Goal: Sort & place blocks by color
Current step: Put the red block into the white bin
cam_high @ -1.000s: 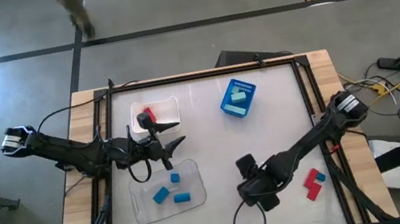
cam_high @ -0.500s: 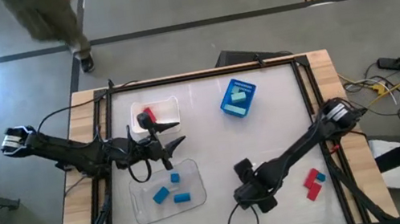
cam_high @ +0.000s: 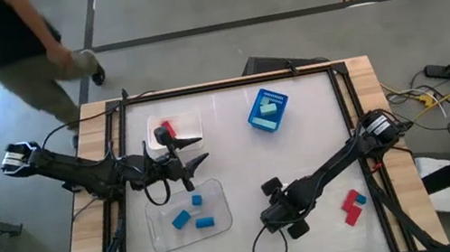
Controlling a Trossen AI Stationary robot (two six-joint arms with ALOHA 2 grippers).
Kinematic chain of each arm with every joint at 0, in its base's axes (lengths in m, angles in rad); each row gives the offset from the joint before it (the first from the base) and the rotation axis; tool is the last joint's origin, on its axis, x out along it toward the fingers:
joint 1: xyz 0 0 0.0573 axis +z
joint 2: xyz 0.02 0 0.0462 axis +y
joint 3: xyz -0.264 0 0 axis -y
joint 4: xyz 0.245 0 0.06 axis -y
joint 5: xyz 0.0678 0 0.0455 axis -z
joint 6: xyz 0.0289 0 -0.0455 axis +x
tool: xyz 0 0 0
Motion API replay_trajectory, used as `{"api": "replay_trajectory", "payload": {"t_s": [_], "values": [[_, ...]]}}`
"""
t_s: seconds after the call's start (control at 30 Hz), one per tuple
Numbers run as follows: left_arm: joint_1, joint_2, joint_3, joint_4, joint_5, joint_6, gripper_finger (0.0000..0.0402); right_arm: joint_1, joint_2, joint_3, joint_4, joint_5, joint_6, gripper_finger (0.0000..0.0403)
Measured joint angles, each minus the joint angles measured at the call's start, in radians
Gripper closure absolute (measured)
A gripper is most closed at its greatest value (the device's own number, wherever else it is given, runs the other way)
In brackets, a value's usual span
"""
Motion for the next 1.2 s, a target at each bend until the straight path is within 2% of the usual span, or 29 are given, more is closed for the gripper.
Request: {"api": "replay_trajectory", "payload": {"t_s": [0.2, 0.4, 0.57, 0.63, 0.7, 0.87, 1.03, 1.13, 1.2], "values": [[-0.001, 0.0, 0.0, 0.0, 0.0, 0.0, 0.0189, -0.032, -0.011, -0.001, 0.0, 0.01, 0.022, 0.033], [-0.001, 0.0, 0.0, 0.003, 0.021, -0.001, 0.0189, -0.09, -0.086, -0.007, 0.026, 0.205, -0.056, 0.033], [-0.001, 0.0, 0.0, 0.013, 0.126, -0.01, 0.0189, -0.142, -0.226, -0.08, 0.173, 0.361, -0.147, 0.033], [-0.001, 0.0, 0.0, 0.021, 0.157, -0.016, 0.0189, -0.166, -0.293, -0.137, 0.303, 0.372, -0.205, 0.033], [0.0, 0.0, 0.0, 0.041, 0.182, -0.026, 0.0189, -0.192, -0.359, -0.215, 0.505, 0.371, -0.268, 0.033], [0.0, 0.0, 0.0, 0.07, 0.236, -0.029, 0.0189, -0.255, -0.471, -0.48, 1.199, 0.292, -0.422, 0.033], [0.0, 0.0, 0.0, 0.105, 0.3, -0.058, 0.0189, -0.301, -0.451, -0.667, 1.778, 0.188, -0.47, 0.033], [0.001, 0.008, 0.0, 0.146, 0.33, -0.078, 0.0189, -0.313, -0.403, -0.704, 1.984, 0.145, -0.483, 0.033], [0.0, 0.026, 0.0, 0.187, 0.336, -0.08, 0.0189, -0.313, -0.373, -0.708, 2.048, 0.135, -0.492, 0.033]]}}
